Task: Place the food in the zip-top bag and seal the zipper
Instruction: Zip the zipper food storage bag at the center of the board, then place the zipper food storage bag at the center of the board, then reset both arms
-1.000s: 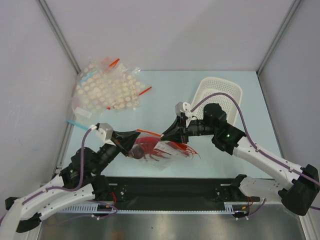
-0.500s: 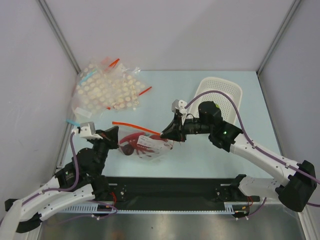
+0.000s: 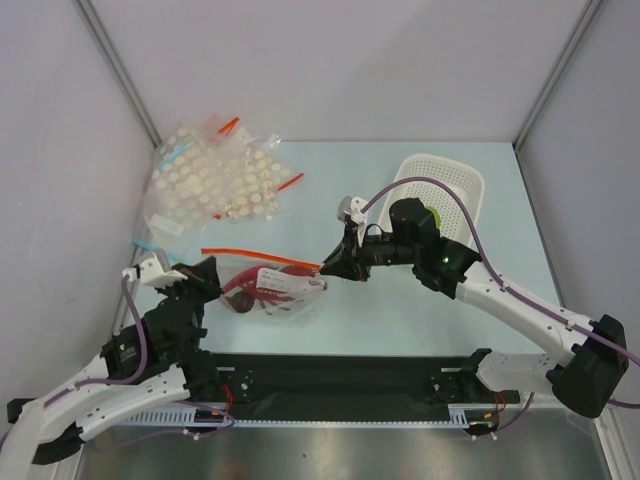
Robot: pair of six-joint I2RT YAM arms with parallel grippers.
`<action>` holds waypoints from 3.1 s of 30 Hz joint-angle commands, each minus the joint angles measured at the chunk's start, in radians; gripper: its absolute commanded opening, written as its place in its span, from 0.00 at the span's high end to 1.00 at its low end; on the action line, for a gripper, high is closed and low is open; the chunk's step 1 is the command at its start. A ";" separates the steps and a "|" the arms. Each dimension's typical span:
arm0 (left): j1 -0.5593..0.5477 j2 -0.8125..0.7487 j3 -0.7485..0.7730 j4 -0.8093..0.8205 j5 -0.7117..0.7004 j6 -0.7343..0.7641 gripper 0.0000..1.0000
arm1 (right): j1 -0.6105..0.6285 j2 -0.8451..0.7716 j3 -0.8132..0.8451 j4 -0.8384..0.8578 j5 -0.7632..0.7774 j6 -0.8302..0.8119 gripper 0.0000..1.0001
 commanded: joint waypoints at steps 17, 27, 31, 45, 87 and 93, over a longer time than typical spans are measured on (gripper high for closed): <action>-0.068 -0.066 -0.050 0.289 -0.104 0.248 1.00 | -0.024 -0.053 0.014 -0.013 0.048 -0.013 1.00; -0.068 0.144 -0.058 0.494 0.113 0.411 0.99 | -0.136 -0.095 -0.053 0.092 0.141 0.119 1.00; -0.066 0.266 -0.049 0.555 0.123 0.400 0.96 | -0.147 -0.167 -0.101 0.111 0.294 0.162 1.00; 0.133 0.888 0.307 0.607 0.473 0.261 0.99 | -0.159 -0.448 -0.308 0.127 0.893 0.292 1.00; 0.173 0.198 -0.190 0.730 0.530 0.413 0.00 | -0.254 -0.590 -0.277 -0.017 1.338 0.583 0.00; 0.171 0.216 -0.205 0.767 0.570 0.423 0.00 | -0.256 -0.525 -0.279 -0.014 1.296 0.596 0.00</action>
